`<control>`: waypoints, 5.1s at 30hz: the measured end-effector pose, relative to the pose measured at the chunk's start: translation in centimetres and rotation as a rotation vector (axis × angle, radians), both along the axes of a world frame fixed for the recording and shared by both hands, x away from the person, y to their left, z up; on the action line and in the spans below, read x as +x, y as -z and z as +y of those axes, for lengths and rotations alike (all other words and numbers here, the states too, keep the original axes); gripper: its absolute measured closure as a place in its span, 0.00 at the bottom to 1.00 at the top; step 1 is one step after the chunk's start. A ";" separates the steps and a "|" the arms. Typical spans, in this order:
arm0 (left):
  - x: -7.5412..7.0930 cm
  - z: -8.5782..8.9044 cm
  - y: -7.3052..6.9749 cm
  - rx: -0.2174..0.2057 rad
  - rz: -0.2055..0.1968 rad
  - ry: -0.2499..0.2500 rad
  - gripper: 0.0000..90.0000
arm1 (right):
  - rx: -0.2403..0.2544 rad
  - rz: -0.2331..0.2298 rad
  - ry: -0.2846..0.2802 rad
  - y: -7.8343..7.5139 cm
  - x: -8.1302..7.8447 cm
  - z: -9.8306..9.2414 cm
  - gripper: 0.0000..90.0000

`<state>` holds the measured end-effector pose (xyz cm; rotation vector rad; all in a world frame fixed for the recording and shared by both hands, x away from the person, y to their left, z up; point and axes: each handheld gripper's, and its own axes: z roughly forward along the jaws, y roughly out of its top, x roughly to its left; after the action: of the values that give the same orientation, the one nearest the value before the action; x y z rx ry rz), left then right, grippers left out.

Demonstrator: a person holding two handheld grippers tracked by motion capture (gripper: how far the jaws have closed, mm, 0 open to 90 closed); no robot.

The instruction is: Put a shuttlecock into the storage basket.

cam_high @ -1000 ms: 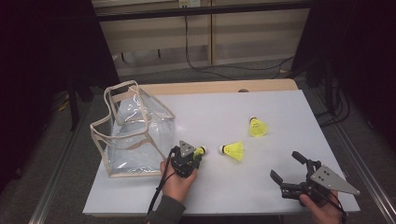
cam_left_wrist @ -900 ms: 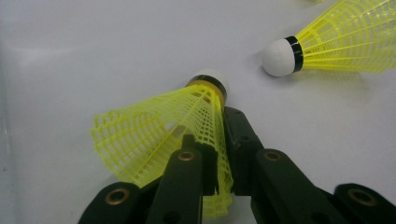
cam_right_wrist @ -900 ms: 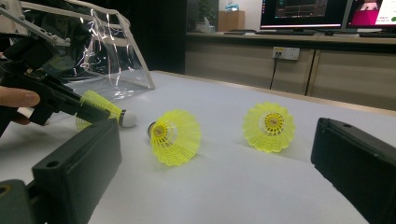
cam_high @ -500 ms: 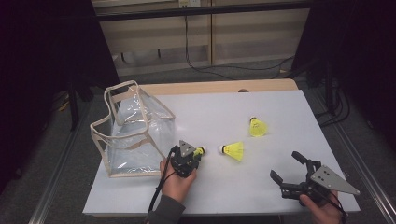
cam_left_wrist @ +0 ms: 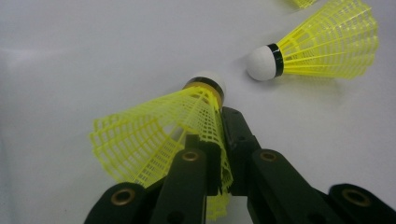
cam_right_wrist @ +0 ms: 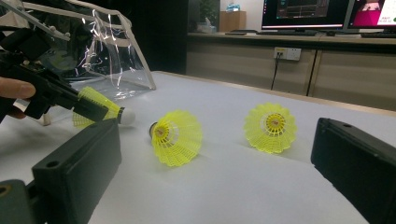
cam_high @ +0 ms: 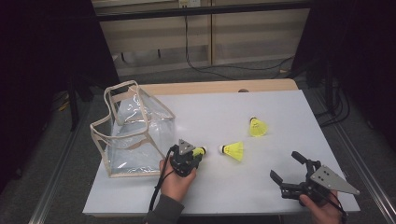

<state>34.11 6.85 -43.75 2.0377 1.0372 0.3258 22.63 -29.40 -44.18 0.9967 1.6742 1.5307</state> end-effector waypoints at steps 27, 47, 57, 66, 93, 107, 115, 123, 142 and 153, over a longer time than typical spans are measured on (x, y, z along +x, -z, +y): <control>1.1 -0.8 -3.1 0.010 0.099 0.045 0.97 | 0.007 -0.002 0.000 0.0 -0.1 -0.1 0.02; 2.4 -0.8 -6.9 0.015 0.171 0.093 0.98 | 0.016 0.002 -0.002 0.0 -0.1 -0.2 0.02; 3.0 -1.0 -8.5 0.019 0.186 0.104 0.98 | 0.014 0.004 -0.005 0.0 -0.1 -0.2 0.02; 3.3 -0.7 -9.4 0.035 0.188 0.099 0.98 | 0.013 0.005 -0.005 0.0 0.0 -0.2 0.02; 3.6 0.0 -12.3 0.064 0.172 0.092 0.98 | 0.012 0.018 -0.003 0.3 0.5 0.0 0.02; 3.9 0.2 -13.6 0.076 0.168 0.092 0.98 | 0.013 0.027 -0.004 0.5 0.9 0.0 0.02; 4.2 0.2 -13.8 0.071 0.179 0.089 0.98 | 0.012 0.026 -0.001 0.4 0.8 0.0 0.02; 4.5 0.4 -14.3 0.069 0.187 0.085 0.98 | 0.008 0.026 -0.007 0.4 0.8 0.0 0.02; 5.3 1.0 -15.6 0.050 0.201 0.080 0.98 | 0.005 0.025 -0.008 0.4 0.8 0.0 0.02; 5.9 1.5 -16.5 0.044 0.206 0.076 0.98 | 0.005 0.022 -0.010 0.3 0.8 0.1 0.02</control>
<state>40.03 8.34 -27.27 2.1781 1.0803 0.1011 23.41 -29.34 -44.52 1.0128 1.6938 1.5365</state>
